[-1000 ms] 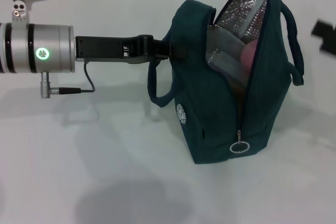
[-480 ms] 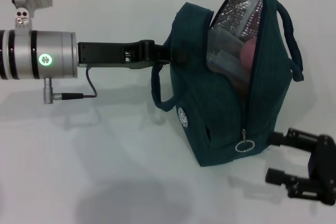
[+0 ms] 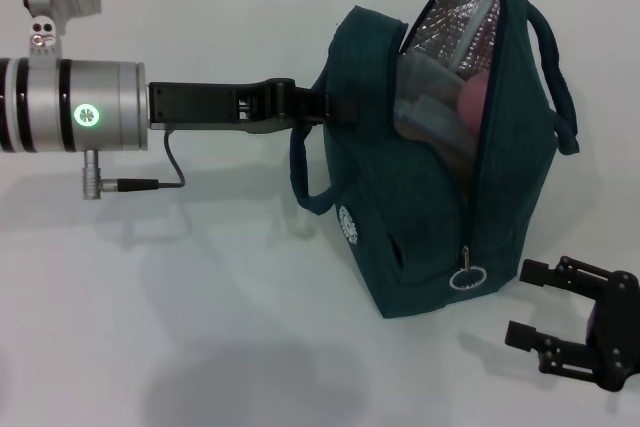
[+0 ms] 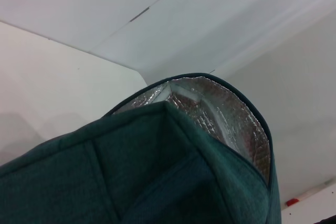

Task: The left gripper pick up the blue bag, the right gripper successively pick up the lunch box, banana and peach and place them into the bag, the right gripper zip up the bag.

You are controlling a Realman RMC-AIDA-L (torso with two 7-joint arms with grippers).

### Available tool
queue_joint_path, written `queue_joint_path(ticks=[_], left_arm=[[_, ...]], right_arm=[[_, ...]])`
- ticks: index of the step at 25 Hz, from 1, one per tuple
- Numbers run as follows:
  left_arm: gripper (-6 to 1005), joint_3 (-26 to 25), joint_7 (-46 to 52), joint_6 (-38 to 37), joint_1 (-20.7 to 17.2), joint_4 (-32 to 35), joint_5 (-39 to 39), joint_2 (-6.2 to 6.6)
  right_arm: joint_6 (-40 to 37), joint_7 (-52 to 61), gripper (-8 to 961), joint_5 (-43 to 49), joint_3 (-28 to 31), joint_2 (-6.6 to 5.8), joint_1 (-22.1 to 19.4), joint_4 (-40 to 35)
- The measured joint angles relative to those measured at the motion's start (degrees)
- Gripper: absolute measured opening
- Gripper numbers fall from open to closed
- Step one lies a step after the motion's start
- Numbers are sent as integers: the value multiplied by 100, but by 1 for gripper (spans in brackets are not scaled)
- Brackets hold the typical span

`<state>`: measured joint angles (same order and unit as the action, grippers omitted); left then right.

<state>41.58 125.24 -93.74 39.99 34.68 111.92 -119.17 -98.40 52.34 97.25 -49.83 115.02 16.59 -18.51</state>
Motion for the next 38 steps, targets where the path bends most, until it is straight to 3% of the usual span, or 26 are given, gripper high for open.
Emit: queue_joint_path(ticks=[22,38], left_arm=[[47,43,-18,0,18,3,-5,0],[58,52,-18,6,0,3,-7,-9]], right_arm=[[446,-102,677,25,-309,69,651,486],[530,-45,646,1,-309,72,661,586]])
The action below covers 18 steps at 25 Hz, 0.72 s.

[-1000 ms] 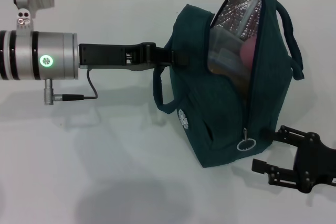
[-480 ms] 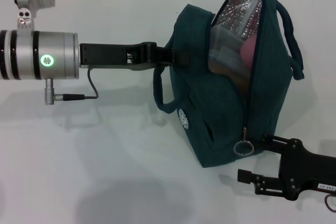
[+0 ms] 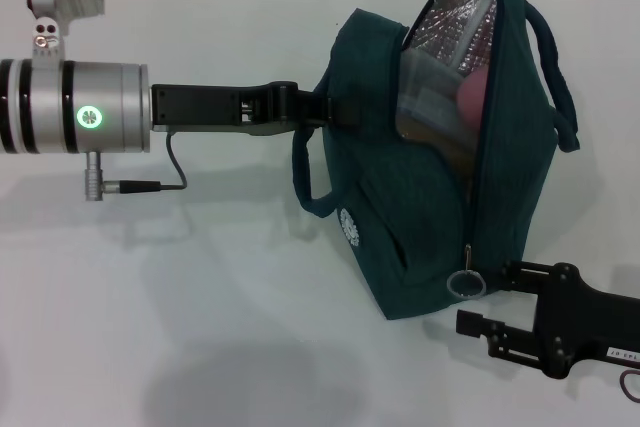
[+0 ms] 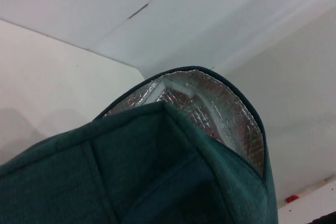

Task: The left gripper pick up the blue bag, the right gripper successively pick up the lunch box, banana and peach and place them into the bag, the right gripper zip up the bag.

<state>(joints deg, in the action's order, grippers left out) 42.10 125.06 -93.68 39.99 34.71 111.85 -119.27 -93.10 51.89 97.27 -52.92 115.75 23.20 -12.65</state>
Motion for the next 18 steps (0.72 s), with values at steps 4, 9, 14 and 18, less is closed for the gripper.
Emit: queue_joint_path(ticks=[4,9,14,18], left_arm=[[61,0,0,-2,8,0,5,0],[64,0,0,-5,-1,1,7,0],[68,0,-13,-13,1,0,10,0],[71,1,-15,-16,0,1,4,0]], right_arm=[[31,2,638,-13,1,0,13,0],[46,4,351,-15,1,0,16,0],[70,5,160,-15,1,0,18,0],[71,5,56,-15,1,0,18,0]])
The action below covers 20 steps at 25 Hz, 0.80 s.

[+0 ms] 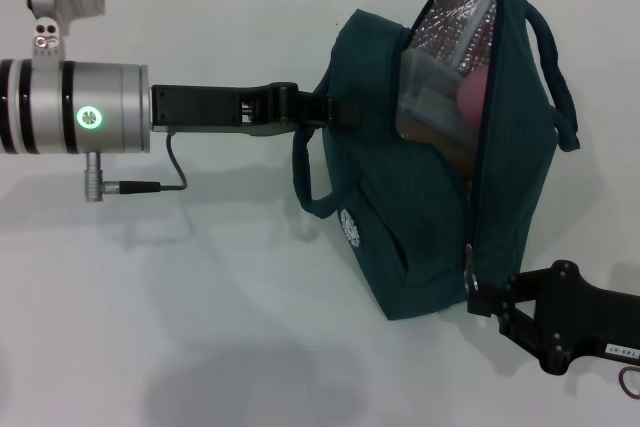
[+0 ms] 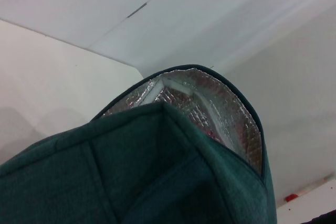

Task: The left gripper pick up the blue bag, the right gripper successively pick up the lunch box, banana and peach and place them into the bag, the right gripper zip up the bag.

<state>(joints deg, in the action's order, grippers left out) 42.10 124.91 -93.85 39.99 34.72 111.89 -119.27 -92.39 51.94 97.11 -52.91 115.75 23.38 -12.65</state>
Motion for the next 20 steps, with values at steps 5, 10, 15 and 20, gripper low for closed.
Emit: queue_joint_path(ticks=[5,10,15,20], left_arm=[[74,0,-1,-2,-6,0,2,0],[78,0,-2,-2,-9,0,2,0],[81,0,-2,-2,-9,0,4,0],[85,6,-2,-10,-9,0,8,0]], right_arm=[[15,0,29,-36,0,0,-5,0],[15,0,28,-41,0,0,-11,0],[15,0,26,-56,0,0,-34,0],[15,0,19,-110,0,0,-35,0]])
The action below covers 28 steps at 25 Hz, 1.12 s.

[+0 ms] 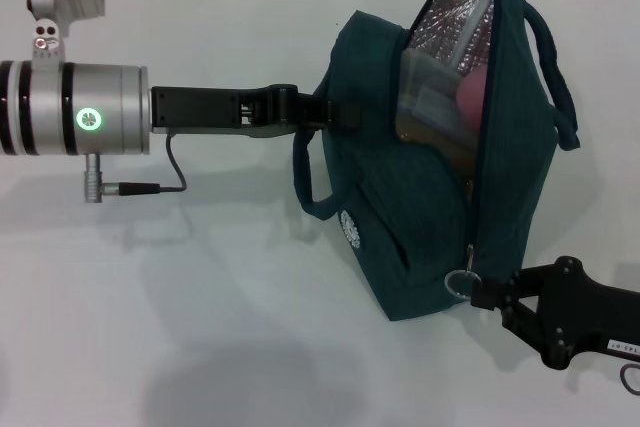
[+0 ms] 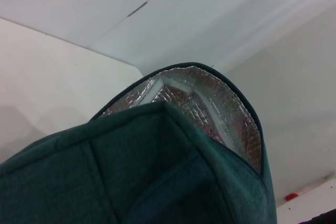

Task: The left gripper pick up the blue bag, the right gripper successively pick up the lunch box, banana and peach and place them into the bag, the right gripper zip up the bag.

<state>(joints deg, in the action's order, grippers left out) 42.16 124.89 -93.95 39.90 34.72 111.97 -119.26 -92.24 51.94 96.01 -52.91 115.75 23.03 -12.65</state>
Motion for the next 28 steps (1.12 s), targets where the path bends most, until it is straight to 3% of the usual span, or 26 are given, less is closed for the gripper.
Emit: queue_joint_path(ticks=[11,16,28], left_arm=[[93,84,0,-1,1,0,-32,0],[96,83,0,-1,8,0,-36,0],[105,82,0,-1,3,0,-51,0]], right_arm=[[-3,21,22,-13,0,-8,6,0],[28,155,85,-13,-6,-9,20,4],[93,167,132,-2,-51,-7,35,9]])
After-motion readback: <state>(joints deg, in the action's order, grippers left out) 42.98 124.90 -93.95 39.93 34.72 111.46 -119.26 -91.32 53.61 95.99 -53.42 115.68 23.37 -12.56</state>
